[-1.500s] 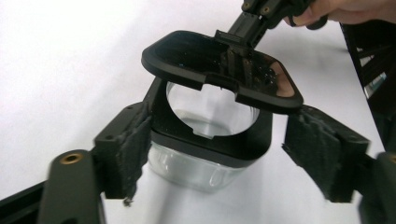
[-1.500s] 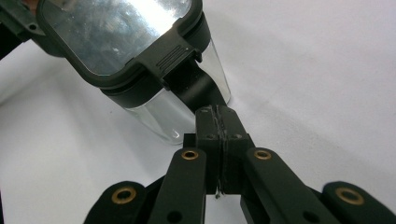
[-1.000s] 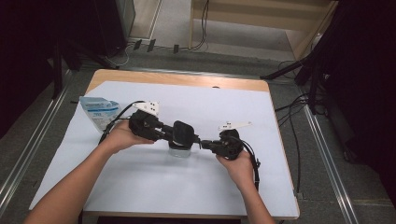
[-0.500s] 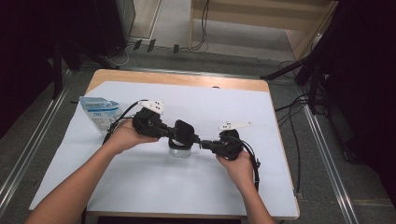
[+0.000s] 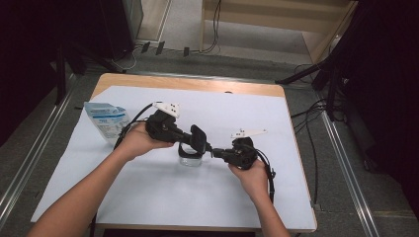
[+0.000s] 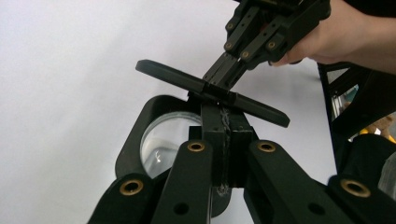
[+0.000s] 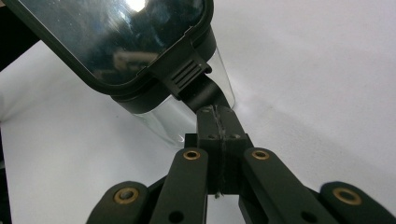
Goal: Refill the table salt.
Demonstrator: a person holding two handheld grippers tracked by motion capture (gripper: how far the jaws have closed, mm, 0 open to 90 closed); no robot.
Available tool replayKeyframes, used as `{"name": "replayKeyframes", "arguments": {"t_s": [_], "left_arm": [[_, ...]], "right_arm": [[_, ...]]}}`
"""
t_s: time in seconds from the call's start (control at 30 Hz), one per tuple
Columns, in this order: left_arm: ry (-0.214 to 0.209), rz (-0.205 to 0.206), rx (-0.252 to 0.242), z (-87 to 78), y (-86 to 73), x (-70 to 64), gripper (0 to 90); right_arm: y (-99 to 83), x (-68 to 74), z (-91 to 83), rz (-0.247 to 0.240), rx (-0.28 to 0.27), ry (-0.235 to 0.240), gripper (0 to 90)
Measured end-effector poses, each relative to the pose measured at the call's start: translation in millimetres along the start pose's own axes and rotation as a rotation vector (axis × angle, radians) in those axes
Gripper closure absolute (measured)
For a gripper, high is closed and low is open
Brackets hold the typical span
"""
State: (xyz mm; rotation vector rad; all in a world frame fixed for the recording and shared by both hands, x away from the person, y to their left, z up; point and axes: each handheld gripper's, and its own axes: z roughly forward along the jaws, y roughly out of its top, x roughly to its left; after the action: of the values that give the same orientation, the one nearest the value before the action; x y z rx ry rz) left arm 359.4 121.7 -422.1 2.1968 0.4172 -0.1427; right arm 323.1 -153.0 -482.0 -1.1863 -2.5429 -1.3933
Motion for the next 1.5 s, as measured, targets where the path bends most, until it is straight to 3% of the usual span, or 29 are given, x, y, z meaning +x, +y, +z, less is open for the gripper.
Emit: {"name": "replayKeyframes", "arguments": {"t_s": [0.83,1.5], "left_arm": [[-0.007,0.008,0.032,21.8,28.1,-10.0,90.0],[-0.017,-0.008,0.04,34.7,34.1,-7.8,90.0]], "right_arm": [[-4.0,2.1,0.1,0.013,-0.027,-0.009,90.0],[-5.5,3.7,0.4,0.02,-0.039,-0.023,90.0]]}}
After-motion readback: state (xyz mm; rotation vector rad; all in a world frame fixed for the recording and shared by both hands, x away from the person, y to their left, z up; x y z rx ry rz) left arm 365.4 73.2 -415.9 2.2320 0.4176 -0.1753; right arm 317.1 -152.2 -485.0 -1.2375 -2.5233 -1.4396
